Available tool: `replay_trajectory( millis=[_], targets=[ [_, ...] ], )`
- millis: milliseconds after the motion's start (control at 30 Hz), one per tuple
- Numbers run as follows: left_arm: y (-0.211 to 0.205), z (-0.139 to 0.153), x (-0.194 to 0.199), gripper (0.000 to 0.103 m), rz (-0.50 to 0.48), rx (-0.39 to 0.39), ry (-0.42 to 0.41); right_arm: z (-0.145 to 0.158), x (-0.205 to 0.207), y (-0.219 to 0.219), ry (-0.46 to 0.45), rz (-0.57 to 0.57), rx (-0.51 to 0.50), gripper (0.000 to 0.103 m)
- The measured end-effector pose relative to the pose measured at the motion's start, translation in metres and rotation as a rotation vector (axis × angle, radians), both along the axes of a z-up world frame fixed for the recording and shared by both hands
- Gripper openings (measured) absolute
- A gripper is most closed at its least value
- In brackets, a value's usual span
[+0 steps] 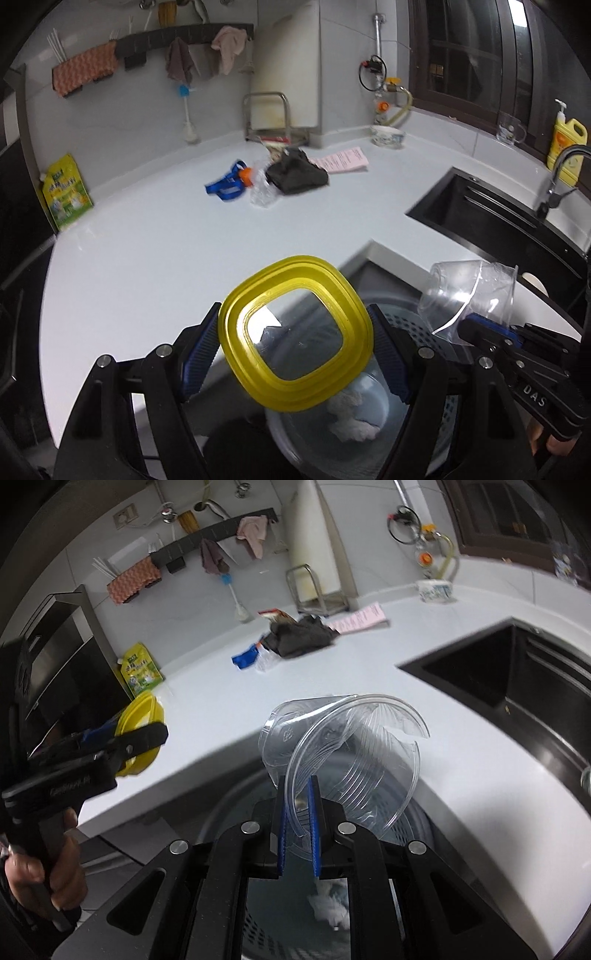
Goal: Collect trash
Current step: 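Carry the lid and cup over the bin and open both tools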
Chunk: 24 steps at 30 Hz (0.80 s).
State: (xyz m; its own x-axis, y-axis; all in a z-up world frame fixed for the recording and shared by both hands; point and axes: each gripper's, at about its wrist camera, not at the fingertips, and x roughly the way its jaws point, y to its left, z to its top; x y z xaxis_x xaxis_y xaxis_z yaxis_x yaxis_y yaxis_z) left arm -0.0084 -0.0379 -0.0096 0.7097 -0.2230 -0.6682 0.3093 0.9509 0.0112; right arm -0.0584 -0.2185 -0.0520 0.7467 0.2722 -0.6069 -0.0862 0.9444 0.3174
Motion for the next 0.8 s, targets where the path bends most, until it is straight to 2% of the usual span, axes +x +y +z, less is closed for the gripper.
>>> replay_trajectory(
  millis=[100, 233, 367, 533, 600, 633, 667, 733, 800],
  targets=[
    [-0.007, -0.020, -0.009, 0.074, -0.022, 0.005, 0.056, -0.009, -0.008, -0.003, 0.025, -0.011, 0.001, 0.010],
    [-0.014, -0.042, -0.016, 0.075, -0.032, 0.042, 0.087, -0.023, -0.013, -0.001, 0.065, -0.003, 0.005, 0.010],
    [-0.017, -0.051, -0.016, 0.075, -0.038, 0.026, 0.108, -0.034, -0.014, 0.004, 0.098, 0.008, -0.014, 0.011],
    [-0.017, -0.052, -0.017, 0.077, -0.035, 0.033, 0.102, -0.033, -0.015, 0.006, 0.090, 0.017, -0.026, 0.011],
    [-0.015, -0.050, -0.016, 0.078, -0.030, 0.024, 0.101, -0.034, -0.014, 0.004, 0.097, 0.023, -0.018, 0.021],
    [-0.014, -0.050, -0.016, 0.079, -0.024, 0.021, 0.099, -0.034, -0.014, 0.004, 0.099, 0.028, -0.015, 0.043],
    [-0.013, -0.049, -0.016, 0.085, -0.018, 0.019, 0.097, -0.033, -0.015, 0.004, 0.091, 0.022, -0.019, 0.060],
    [-0.010, -0.049, -0.016, 0.090, -0.007, 0.015, 0.091, -0.030, -0.018, 0.003, 0.066, 0.008, -0.032, 0.061],
    [-0.007, -0.049, -0.016, 0.091, 0.003, 0.015, 0.093, -0.029, -0.018, 0.003, 0.065, 0.006, -0.029, 0.061]
  ],
)
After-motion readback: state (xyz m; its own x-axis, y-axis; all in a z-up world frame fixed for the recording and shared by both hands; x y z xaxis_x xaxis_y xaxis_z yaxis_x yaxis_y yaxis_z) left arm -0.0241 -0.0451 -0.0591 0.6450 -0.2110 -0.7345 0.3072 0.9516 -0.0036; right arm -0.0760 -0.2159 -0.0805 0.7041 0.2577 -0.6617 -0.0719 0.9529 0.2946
